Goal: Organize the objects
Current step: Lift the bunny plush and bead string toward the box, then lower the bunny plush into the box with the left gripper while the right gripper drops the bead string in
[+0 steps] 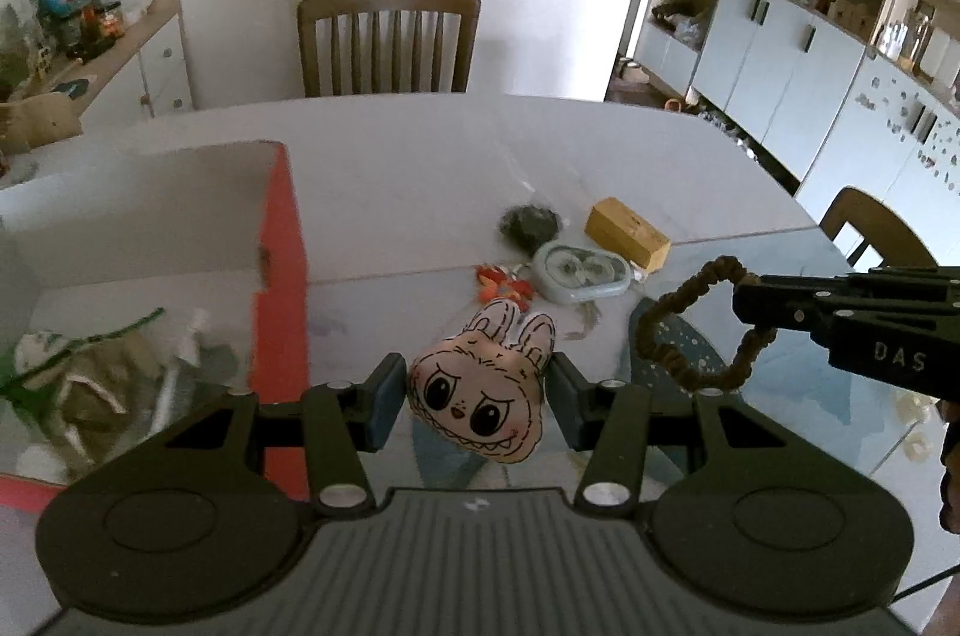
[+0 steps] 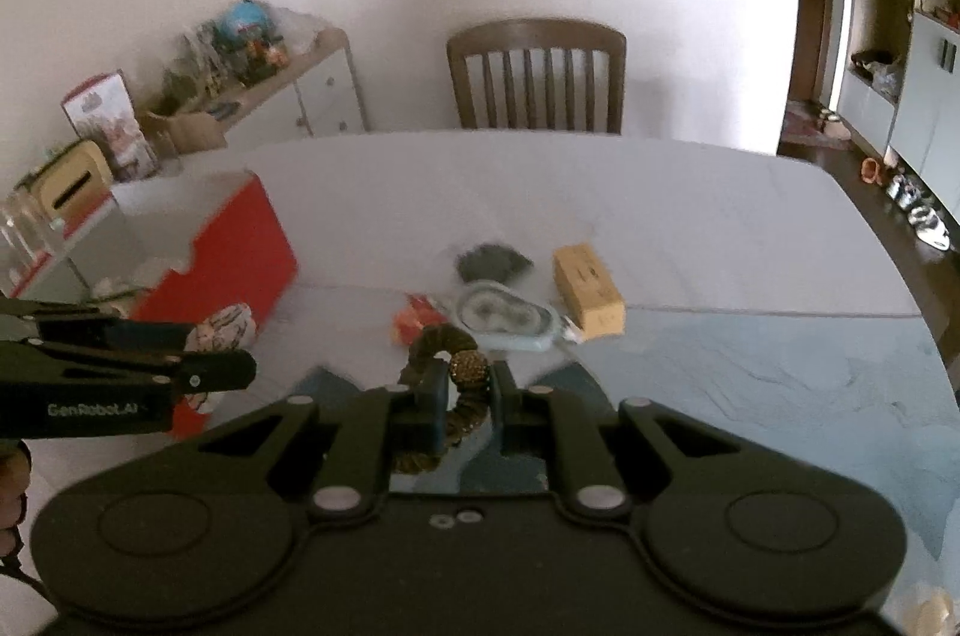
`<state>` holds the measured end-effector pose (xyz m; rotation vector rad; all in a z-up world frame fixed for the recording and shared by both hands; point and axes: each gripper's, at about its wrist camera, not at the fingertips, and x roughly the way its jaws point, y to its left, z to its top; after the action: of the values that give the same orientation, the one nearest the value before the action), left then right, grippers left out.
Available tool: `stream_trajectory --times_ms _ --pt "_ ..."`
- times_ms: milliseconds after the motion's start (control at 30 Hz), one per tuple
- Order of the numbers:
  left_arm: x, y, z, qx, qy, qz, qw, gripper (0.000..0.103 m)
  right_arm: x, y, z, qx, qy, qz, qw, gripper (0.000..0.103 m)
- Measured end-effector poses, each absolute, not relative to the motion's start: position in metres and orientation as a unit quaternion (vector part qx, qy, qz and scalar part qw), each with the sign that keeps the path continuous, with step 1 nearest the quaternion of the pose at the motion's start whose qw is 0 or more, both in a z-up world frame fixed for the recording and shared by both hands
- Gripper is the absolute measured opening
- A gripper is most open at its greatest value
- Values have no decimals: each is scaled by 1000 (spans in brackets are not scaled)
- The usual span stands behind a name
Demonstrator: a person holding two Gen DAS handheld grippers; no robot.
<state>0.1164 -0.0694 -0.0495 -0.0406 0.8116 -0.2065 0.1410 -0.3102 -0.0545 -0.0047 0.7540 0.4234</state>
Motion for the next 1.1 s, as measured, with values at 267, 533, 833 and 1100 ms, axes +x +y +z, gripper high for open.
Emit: stream_trajectory --times_ms 267,533,833,1100 --pt "115 -20 -19 -37 375 -70 924 51 133 -271 -21 -5 331 237 913 13" --pt "122 42 -1 -33 353 -22 935 51 135 -215 4 -7 308 278 910 13" --pt "140 100 -5 -15 353 27 935 51 134 -142 8 -33 301 311 901 13" --pt "159 129 -30 4 369 37 929 51 139 -91 -10 -58 317 317 892 13"
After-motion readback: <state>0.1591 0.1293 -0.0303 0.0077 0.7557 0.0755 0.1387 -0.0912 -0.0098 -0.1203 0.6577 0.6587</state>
